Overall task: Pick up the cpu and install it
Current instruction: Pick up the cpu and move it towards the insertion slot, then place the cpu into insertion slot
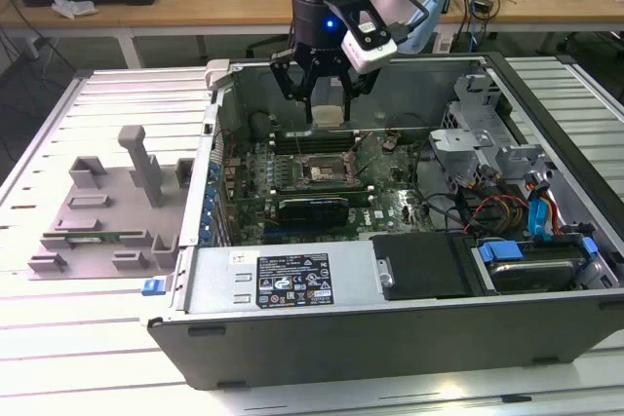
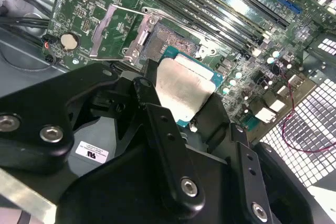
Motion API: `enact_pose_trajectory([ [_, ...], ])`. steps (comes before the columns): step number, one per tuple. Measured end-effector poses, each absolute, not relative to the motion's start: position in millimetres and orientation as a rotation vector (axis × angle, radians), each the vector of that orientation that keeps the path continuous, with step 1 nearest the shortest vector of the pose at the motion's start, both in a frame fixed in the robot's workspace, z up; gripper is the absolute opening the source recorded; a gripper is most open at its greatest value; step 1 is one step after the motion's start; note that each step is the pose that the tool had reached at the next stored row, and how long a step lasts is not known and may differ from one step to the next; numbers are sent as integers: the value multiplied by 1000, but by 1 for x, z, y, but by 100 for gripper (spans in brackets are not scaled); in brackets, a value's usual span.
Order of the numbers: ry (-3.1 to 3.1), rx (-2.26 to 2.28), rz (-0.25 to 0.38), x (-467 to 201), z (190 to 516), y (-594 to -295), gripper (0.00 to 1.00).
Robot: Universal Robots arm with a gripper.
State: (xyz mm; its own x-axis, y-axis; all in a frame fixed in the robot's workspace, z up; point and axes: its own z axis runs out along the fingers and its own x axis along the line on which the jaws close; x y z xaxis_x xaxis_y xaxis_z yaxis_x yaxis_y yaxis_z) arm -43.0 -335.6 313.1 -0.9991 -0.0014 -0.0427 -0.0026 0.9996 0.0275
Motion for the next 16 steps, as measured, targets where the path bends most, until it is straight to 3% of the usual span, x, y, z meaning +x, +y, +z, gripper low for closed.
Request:
enact_pose_trajectory([
  [16, 3098, 43, 42, -43, 313, -336, 55],
])
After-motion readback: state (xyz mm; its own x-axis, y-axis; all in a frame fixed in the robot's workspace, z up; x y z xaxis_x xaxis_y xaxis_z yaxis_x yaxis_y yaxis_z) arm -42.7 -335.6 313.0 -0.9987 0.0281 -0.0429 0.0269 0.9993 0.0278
